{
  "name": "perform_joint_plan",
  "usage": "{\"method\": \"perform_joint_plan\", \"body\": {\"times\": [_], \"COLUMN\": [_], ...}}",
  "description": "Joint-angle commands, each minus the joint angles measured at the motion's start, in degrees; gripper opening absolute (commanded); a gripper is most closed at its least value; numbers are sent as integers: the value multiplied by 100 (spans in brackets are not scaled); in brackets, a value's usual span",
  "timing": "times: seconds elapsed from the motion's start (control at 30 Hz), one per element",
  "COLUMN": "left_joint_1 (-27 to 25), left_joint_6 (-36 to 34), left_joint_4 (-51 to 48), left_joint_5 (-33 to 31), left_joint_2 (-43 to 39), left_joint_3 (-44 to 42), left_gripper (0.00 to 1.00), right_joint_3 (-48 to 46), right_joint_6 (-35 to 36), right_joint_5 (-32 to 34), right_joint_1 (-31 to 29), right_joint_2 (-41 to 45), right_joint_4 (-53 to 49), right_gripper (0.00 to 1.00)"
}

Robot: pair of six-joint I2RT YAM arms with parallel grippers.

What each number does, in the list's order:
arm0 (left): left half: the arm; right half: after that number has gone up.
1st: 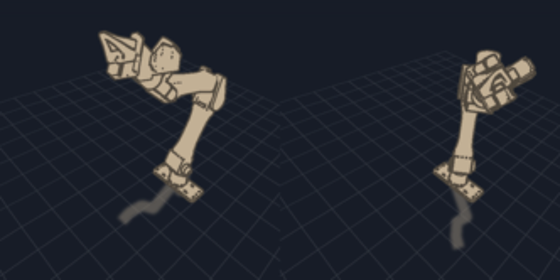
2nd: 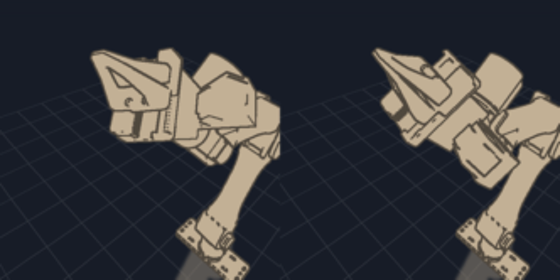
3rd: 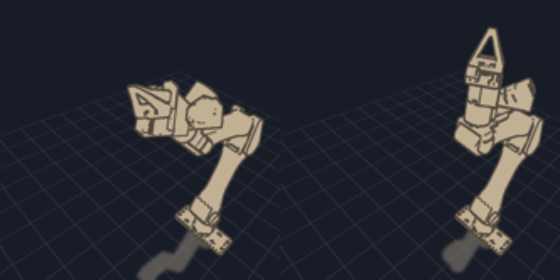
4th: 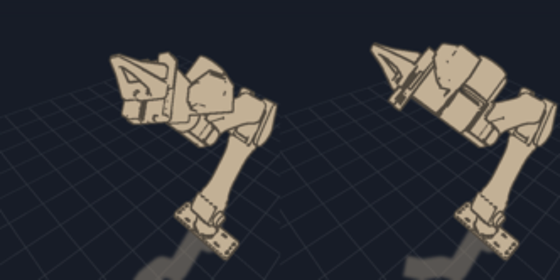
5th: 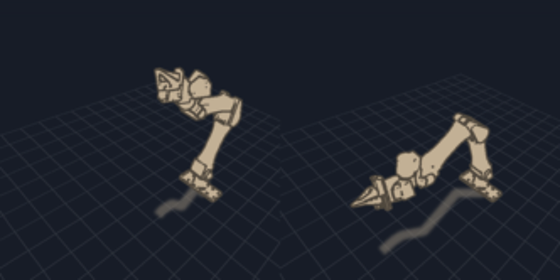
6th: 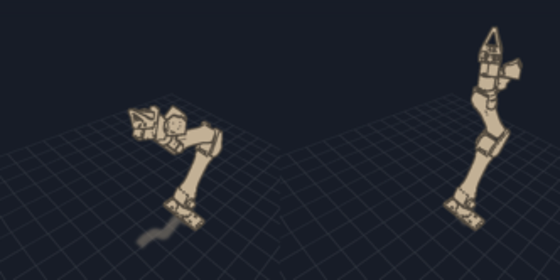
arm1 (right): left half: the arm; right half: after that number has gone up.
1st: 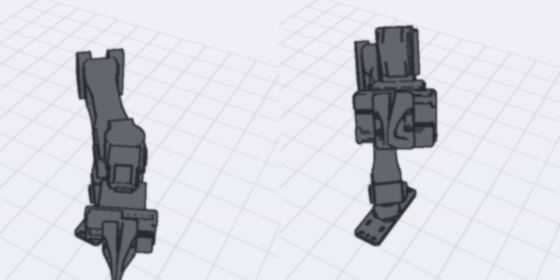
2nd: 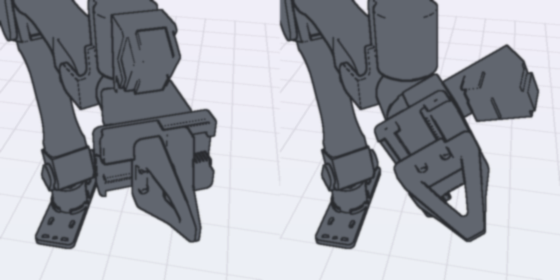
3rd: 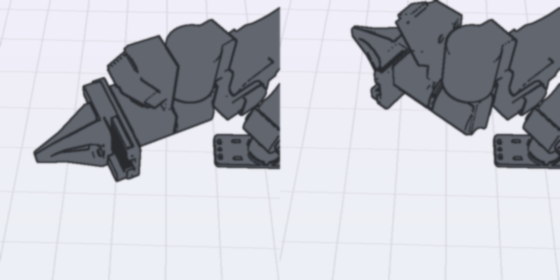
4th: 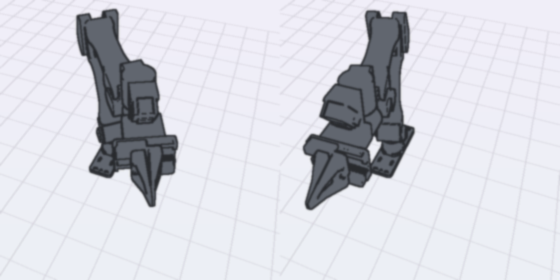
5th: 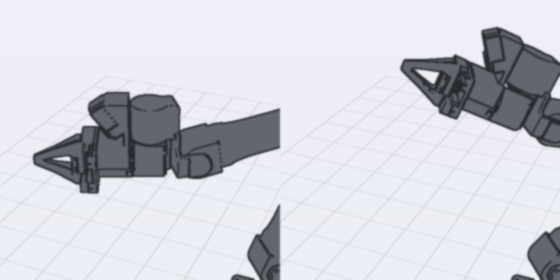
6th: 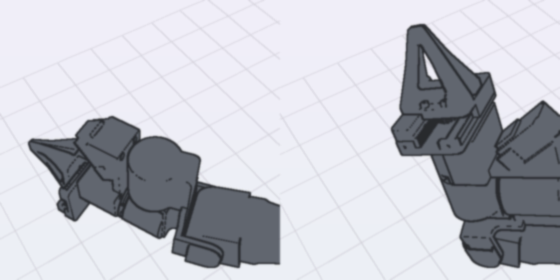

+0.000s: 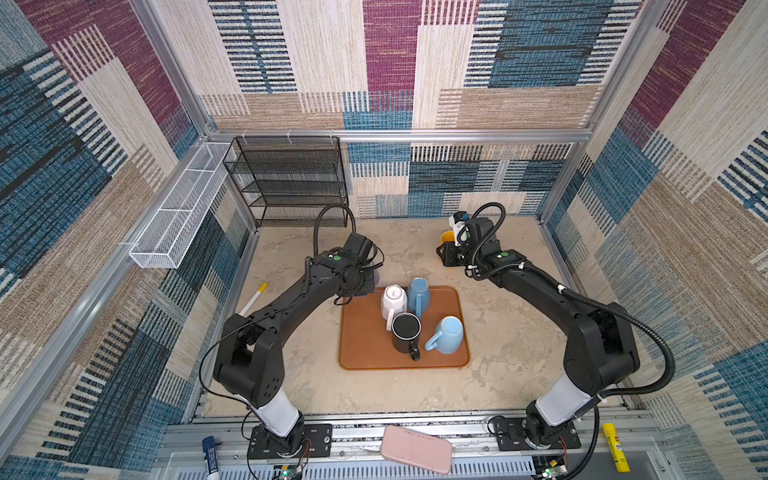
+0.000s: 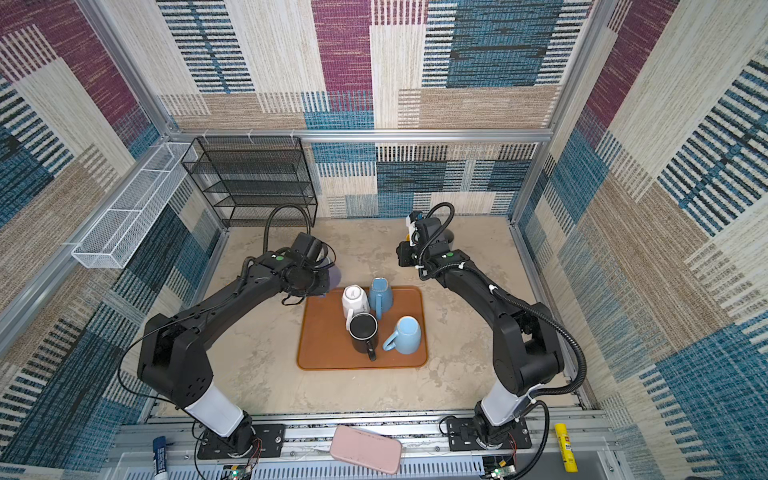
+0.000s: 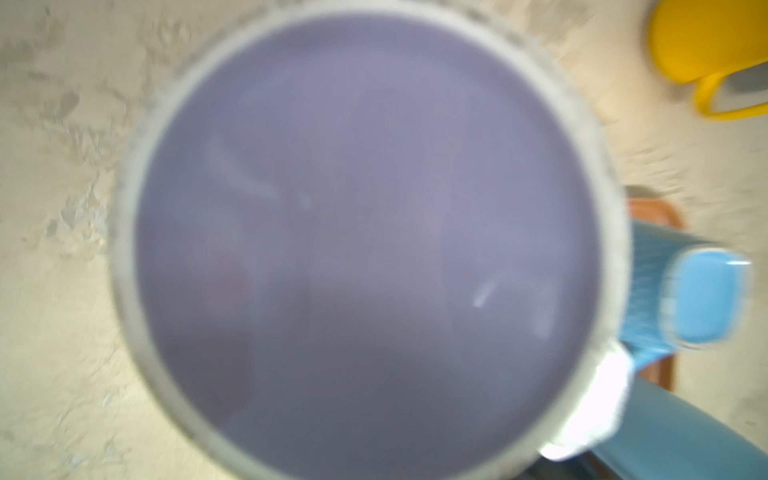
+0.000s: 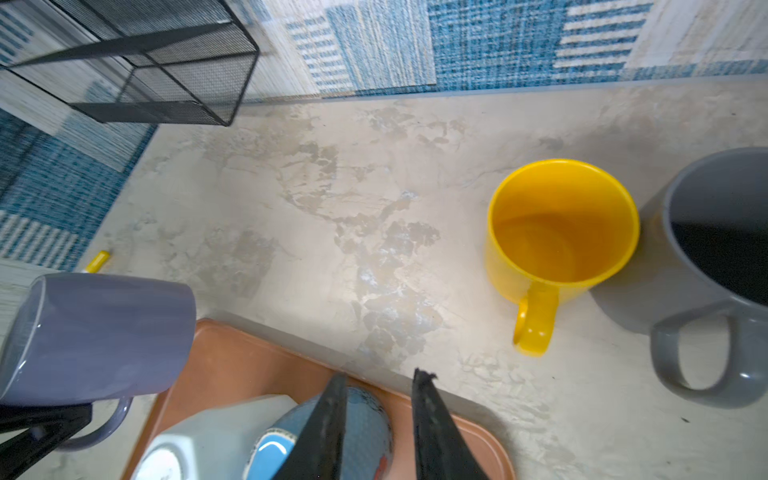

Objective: Turn the mug right side up
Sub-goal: 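Grasp the upside-down lavender mug's base with the left gripper and lift it, then raise the lavender mug toward the right gripper while the right gripper grasps its handle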

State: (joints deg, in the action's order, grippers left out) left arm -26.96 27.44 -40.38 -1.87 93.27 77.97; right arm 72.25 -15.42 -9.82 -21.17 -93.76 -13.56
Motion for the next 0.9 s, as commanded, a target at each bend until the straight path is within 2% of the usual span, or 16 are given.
{"method": "perform_joint_plan", "body": {"times": [0.0, 0.2, 0.5, 0.87], "left_joint_1": [107, 383, 634, 683], "left_joint_6": [-351, -428, -52, 62], "left_joint_4": [923, 1518, 3041, 4362], "left_joint_5": [510, 1169, 2635, 3442], "left_joint_2": [-304, -681, -1117, -1382], "left_joint_3": [-75, -54, -117, -293], "left_gripper": [0, 0, 0, 0], "right_joint_3": [-150, -517, -809, -1126], "right_joint_6": [-278, -568, -1143, -2184], "right_joint_5": [-591, -1342, -2451, -3498], "right_joint_1": [-1, -1, -1, -6], "right_joint_2": [154, 463, 663, 650], "right_joint_4": [746, 1558, 2568, 4311], "right_gripper": [31, 31, 31, 31]}}
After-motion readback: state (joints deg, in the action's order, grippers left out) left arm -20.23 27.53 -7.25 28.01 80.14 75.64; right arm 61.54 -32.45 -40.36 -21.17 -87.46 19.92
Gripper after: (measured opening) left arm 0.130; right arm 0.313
